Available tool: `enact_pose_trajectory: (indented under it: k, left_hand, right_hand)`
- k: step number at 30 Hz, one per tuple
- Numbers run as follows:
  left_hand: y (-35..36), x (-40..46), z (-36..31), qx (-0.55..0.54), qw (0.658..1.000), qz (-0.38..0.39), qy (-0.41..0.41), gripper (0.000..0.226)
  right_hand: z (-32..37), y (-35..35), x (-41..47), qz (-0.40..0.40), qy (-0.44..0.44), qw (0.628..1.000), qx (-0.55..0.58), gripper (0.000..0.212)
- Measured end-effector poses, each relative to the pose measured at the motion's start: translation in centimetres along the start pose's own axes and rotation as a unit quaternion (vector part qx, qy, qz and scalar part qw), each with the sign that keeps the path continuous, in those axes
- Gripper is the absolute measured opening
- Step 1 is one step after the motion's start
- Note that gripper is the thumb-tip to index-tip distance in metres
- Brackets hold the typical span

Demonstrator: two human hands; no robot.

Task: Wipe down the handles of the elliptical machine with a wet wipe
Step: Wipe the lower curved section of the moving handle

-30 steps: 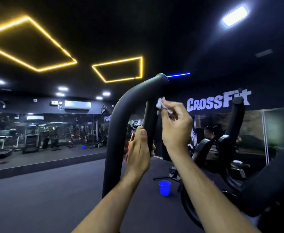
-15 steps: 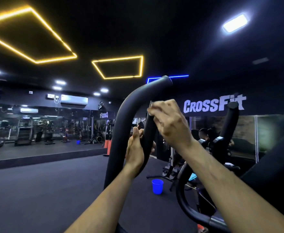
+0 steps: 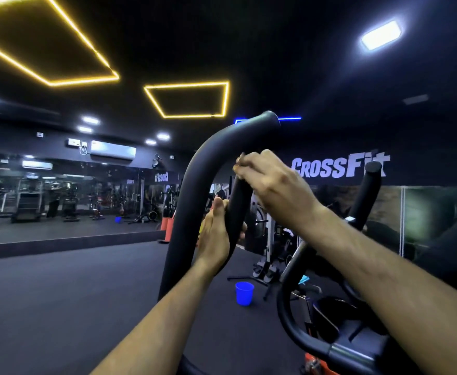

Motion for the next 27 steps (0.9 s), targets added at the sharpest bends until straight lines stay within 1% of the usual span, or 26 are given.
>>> enact_pose_trajectory:
  k: [2,4,6,7,10,13,15,17,20,22,24,25,27]
  left_hand:
    - [-0.2,-0.1,0.1,0.009,1.0,-0.012,0.002,0.081]
    - [-0.5,-0.4,-0.1,0.01,1.0,-0.027,-0.004,0.075]
    - [-0.4,-0.8,-0.6,-0.007,1.0,-0.019,-0.004,0.064]
    - [-0.4,-1.0,-0.7,-0.019,1.0,-0.011,-0.006,0.063]
    - [-0.6,-1.5,-0.4,-0.058,0.998,0.007,-0.023,0.067]
    - [-0.8,-1.7,-0.3,-0.072,0.997,0.015,-0.03,0.071]
    - [-0.7,-1.6,-0.2,-0.065,0.997,0.011,-0.029,0.071]
    - [-0.8,-1.5,0.2,-0.064,0.998,0.008,-0.022,0.07]
    - [-1.1,-1.7,-0.1,-0.054,0.998,0.004,-0.008,0.076]
    - [-1.0,-1.7,-0.2,-0.049,0.999,0.005,0.0,0.08]
    - [-1.0,-1.7,-0.2,-0.051,0.999,0.003,-0.003,0.072]
    - [-1.0,-1.7,-0.1,-0.054,0.999,0.001,-0.005,0.071]
    - [-1.0,-1.6,0.1,-0.049,0.999,0.003,-0.008,0.076]
  right_hand:
    - [2.2,1.4,-1.1,0.029,-0.028,0.999,0.015,0.024]
    - [3.9,2.0,-2.2,0.063,-0.055,0.996,0.037,0.026]
    - [3.3,1.4,-2.2,0.051,-0.073,0.995,0.041,0.026]
    - [2.4,0.9,-1.9,0.037,-0.073,0.996,0.037,0.027]
    - [-0.5,-0.5,-0.3,-0.001,-0.037,0.999,0.038,0.038]
    - [-0.3,0.1,-0.1,0.01,0.011,0.998,0.059,0.025]
    - [1.5,1.3,-1.0,0.04,-0.003,0.997,0.069,0.023]
    - [3.7,2.5,-2.5,0.083,-0.039,0.993,0.079,0.025]
    - [6.1,4.1,-4.7,0.129,-0.06,0.984,0.106,0.025]
    - [6.4,4.3,-4.9,0.113,-0.073,0.984,0.114,0.022]
    - [5.2,3.5,-4.0,0.068,-0.102,0.988,0.092,0.022]
    - [4.1,2.8,-3.4,0.036,-0.102,0.991,0.081,0.022]
    - [1.4,1.1,-1.8,-0.04,-0.049,0.995,0.074,0.021]
Point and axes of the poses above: each hand's wrist, its own x-axis towards the middle knuckle, its own y-axis out of the palm, z = x × y, the point moved 2 cm from there along x, towards the middle knuckle, and after that the axes turned 7 degrees about -y, right-handed, at the moved point
